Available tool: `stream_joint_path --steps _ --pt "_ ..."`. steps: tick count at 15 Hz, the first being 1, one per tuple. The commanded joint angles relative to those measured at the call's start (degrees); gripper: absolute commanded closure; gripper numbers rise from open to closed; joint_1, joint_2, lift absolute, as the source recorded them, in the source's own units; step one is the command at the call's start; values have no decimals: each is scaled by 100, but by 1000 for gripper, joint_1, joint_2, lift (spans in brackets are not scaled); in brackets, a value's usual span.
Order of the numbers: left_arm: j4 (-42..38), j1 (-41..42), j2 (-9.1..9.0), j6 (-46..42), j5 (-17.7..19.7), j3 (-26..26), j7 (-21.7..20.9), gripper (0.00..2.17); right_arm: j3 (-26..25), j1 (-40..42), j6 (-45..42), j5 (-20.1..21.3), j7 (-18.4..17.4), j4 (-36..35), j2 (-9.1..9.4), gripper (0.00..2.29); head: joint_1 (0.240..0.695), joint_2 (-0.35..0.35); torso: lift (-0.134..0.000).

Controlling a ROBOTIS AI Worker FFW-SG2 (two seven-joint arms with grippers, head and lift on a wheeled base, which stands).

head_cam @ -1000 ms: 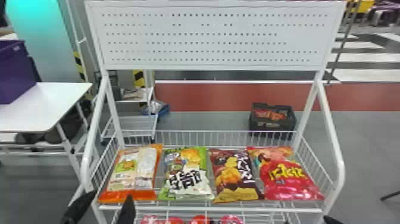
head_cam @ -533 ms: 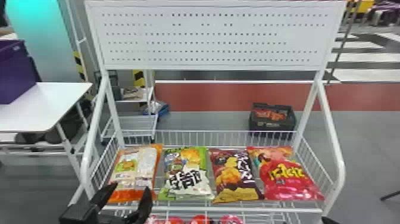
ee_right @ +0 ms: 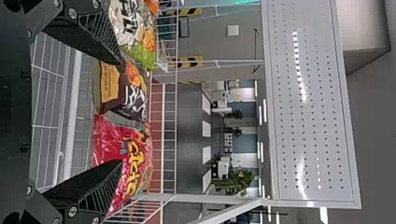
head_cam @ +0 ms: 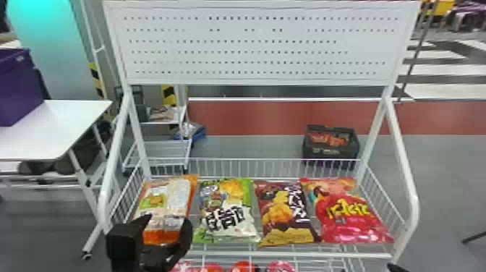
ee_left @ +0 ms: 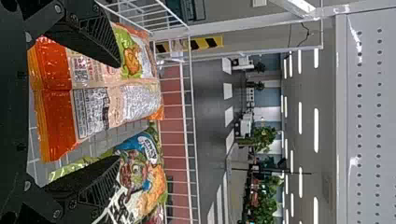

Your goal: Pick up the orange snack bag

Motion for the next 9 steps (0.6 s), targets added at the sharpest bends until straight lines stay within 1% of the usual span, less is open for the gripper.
stream_joint_path --steps 1,4,9 --pt "311 -318 -41 240 9 -24 13 211 0 0 0 8 -8 8 2 144 499 0 0" --pt "618 -608 -67 433 9 -33 21 211 0 0 0 8 -8 16 2 144 499 0 0" --pt "856 -758 -85 486 18 -33 13 211 -18 26 0 -1 -8 -1 2 144 499 0 0"
